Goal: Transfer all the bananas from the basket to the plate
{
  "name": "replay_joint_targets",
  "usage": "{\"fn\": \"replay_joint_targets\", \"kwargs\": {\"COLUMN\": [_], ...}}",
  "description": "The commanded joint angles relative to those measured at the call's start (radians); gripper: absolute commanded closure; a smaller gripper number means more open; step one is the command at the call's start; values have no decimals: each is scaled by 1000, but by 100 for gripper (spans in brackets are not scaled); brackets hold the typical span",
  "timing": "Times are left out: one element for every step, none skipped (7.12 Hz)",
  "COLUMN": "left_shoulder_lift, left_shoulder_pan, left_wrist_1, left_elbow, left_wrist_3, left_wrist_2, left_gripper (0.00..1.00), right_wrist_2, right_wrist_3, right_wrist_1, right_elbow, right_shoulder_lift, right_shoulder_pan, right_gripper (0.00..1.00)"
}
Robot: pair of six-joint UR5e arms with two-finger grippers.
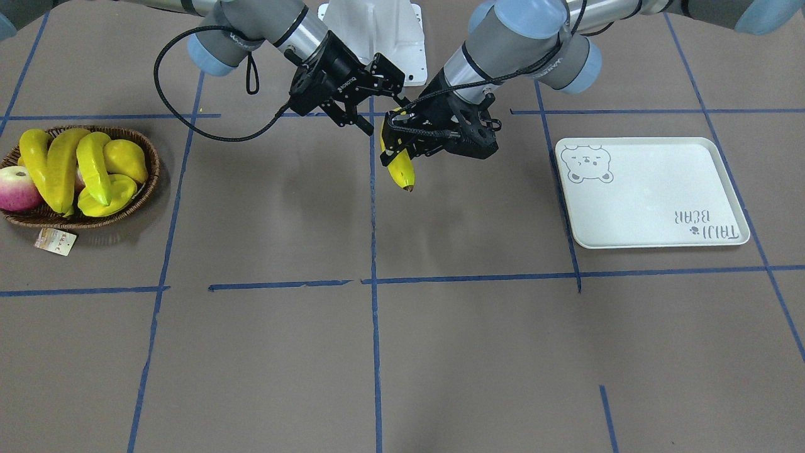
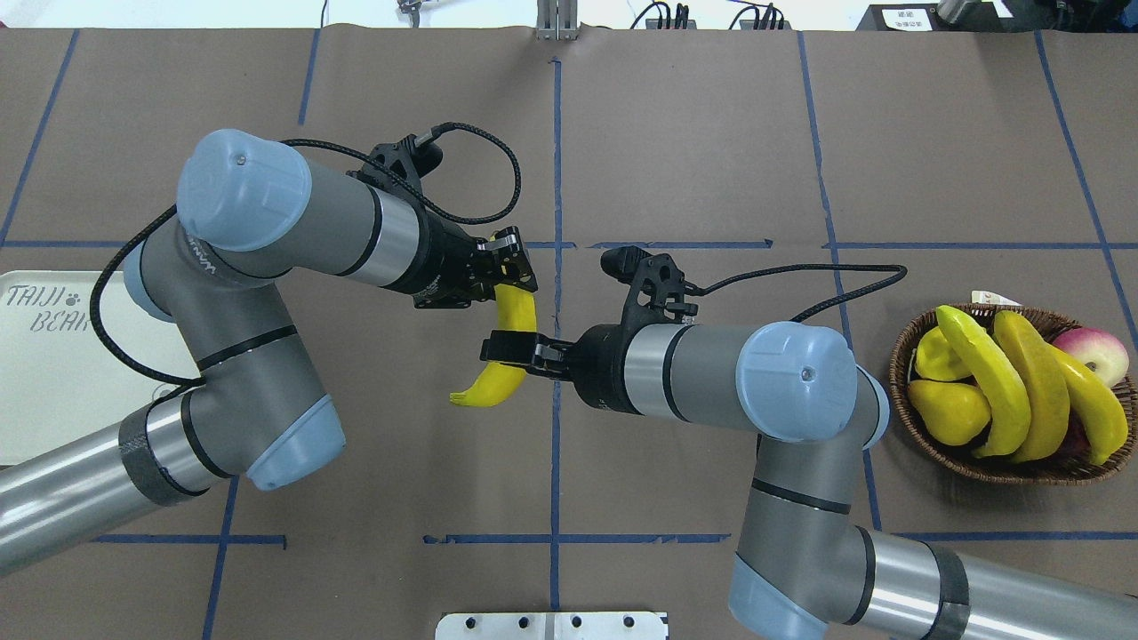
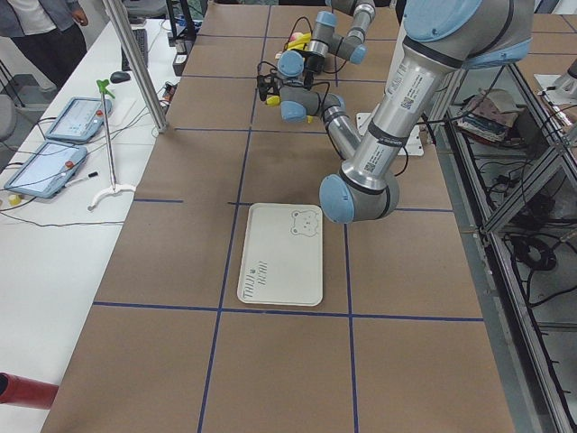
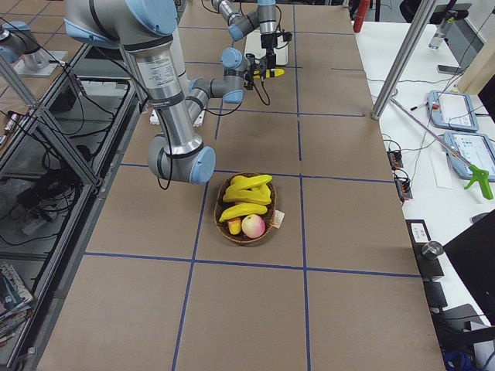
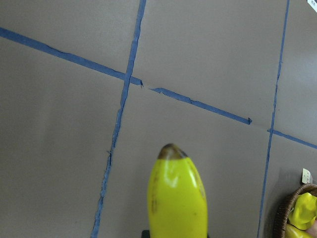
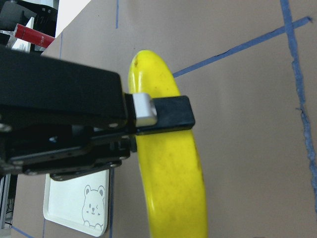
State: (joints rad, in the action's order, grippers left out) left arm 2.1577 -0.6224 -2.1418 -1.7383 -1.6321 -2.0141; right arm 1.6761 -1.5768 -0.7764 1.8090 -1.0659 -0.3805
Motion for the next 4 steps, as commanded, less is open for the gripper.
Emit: {"fn": "replay_joint_targets", "kwargs": {"left_shoulder_lift": [-16, -57, -73, -84], "left_shoulder_pan": [-46, -63, -91, -103], "left_wrist_1": [139, 201, 305, 420], "left_elbow": [-29, -71, -113, -160], "left_wrist_3": [3, 5, 8, 12], "left_wrist_2": [0, 1, 2, 5], "left_gripper": [100, 100, 100, 100], "right_wrist_2": [95, 169, 219, 240], "right_wrist_3": [1, 3, 11, 17], "right_wrist_1": [-135, -226, -327, -419], "right_elbow": [59, 97, 134, 157], "right_shoulder_lift": [-8, -12, -26, -35], "right_shoulder_pan": [-53, -96, -136, -167], "right_gripper": [0, 0, 0, 0]}}
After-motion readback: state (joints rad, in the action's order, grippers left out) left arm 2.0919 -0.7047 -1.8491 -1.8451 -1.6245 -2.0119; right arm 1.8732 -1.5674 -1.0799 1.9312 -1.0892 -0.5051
